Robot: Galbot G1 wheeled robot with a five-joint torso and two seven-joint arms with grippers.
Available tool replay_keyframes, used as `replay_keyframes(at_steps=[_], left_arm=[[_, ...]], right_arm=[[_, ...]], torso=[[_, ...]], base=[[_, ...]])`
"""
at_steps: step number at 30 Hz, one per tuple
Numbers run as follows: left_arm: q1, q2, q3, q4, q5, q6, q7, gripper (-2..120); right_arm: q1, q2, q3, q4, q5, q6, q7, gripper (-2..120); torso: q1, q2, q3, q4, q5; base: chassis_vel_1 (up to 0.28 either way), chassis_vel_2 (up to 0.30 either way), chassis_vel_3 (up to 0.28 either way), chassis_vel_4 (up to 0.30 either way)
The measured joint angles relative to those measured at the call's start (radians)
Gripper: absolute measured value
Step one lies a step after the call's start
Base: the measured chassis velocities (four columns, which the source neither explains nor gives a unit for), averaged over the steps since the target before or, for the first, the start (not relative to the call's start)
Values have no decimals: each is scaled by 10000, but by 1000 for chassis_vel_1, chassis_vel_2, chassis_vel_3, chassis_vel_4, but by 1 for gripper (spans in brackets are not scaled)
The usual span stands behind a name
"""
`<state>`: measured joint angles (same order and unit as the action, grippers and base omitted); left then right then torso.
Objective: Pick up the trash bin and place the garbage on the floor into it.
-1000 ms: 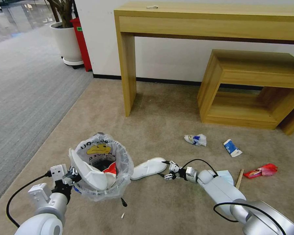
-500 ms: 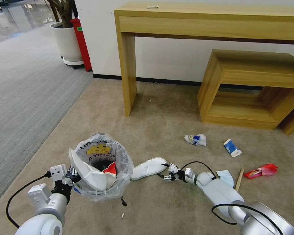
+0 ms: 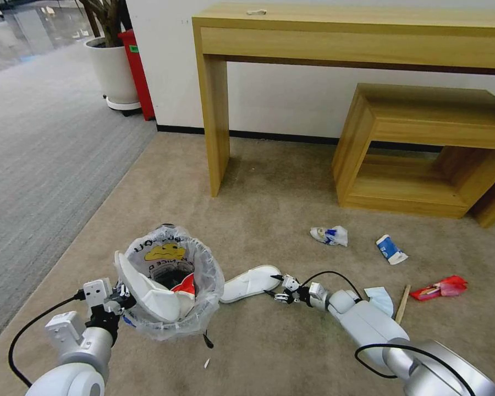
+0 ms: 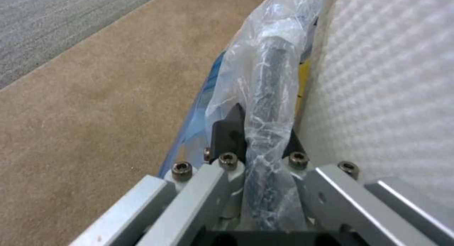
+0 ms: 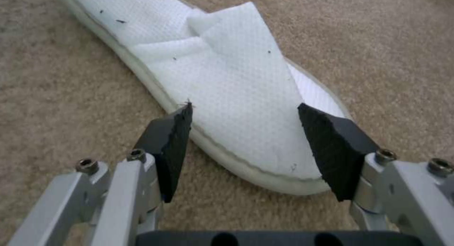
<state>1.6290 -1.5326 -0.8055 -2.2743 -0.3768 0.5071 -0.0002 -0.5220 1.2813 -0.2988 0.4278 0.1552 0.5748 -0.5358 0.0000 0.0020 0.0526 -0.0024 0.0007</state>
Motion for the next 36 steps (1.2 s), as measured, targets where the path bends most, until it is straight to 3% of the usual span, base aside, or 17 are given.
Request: replay_keyframes(at_steps=[36], left_arm=[[-99, -7, -73, -123, -148, 28, -18, 3]], right_arm=[[-197, 37, 336, -247, -1286, -84, 588, 60]], torso=[[0, 0, 0, 0, 0]], base=[[0, 0, 0, 0]])
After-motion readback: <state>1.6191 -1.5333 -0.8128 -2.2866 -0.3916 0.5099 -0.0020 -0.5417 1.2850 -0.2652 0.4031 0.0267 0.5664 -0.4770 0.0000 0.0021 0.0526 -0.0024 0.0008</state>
